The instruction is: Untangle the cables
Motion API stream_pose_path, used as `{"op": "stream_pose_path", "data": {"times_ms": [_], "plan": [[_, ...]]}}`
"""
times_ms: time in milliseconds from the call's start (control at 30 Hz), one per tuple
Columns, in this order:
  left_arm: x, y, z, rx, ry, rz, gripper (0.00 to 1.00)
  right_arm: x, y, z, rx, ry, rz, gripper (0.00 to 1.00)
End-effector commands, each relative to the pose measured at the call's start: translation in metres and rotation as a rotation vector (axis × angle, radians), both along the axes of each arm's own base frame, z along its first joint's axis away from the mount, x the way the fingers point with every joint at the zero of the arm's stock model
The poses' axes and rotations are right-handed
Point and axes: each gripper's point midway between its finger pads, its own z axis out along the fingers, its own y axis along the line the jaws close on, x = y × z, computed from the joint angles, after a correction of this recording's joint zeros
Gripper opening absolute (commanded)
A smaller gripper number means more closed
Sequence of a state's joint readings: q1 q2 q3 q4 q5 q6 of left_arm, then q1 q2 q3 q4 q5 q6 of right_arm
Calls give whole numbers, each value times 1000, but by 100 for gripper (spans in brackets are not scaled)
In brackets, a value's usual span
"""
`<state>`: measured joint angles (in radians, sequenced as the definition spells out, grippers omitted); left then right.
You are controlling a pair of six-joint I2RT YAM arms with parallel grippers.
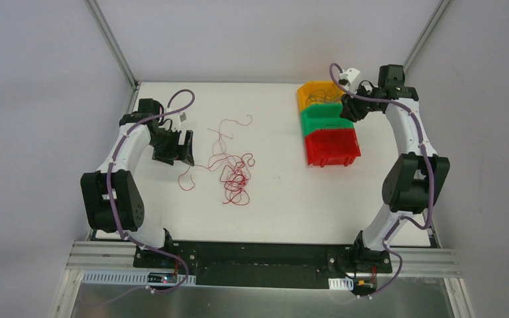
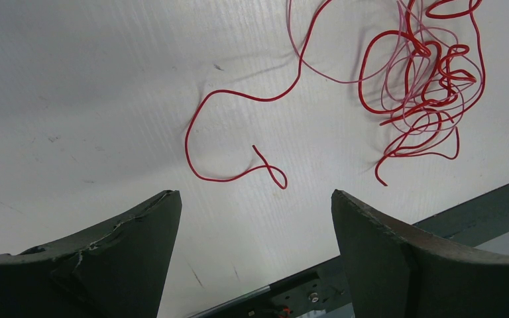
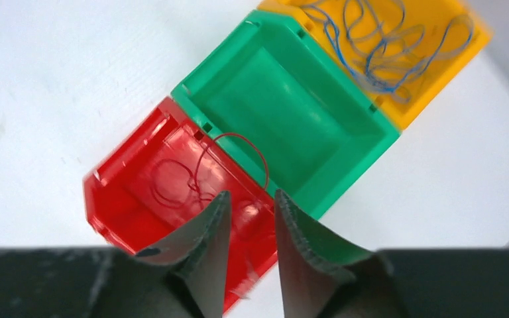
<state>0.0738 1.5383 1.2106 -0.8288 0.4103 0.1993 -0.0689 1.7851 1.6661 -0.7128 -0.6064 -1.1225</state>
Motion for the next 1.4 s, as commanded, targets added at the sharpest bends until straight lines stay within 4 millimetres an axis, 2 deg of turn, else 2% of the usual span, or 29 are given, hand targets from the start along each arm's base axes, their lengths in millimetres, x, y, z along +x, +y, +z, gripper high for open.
{"op": "stream_pose_path", "data": {"times_ms": [0, 200, 333, 433, 733, 967, 1100, 1233, 1367], "plan": [[-5, 2, 5, -3, 3, -4, 86, 5, -8, -9, 217, 232, -468, 30], [-5, 2, 4, -6, 6, 0, 86, 7, -20, -24, 300, 232, -732, 38], [-3, 2, 6, -8, 1, 4, 86, 9, -33, -46, 249, 269, -836, 36], [-2, 2, 7, -8, 0, 4, 86, 8, -31, -56, 261, 304, -842, 35], [-7, 2, 5, -4, 7, 6, 86, 13, -18, -66, 323, 372, -839, 35], [-5, 3, 5, -1, 5, 7, 86, 3, -11, -79, 297, 420, -815, 34], [-5, 2, 4, -3, 9, 7, 86, -3, -9, -83, 281, 437, -805, 26], [-7, 3, 4, 1, 8, 5, 86, -12, -7, -77, 276, 445, -777, 7], [-6, 3, 4, -1, 6, 3, 86, -25, -8, -75, 252, 462, -760, 0]]}}
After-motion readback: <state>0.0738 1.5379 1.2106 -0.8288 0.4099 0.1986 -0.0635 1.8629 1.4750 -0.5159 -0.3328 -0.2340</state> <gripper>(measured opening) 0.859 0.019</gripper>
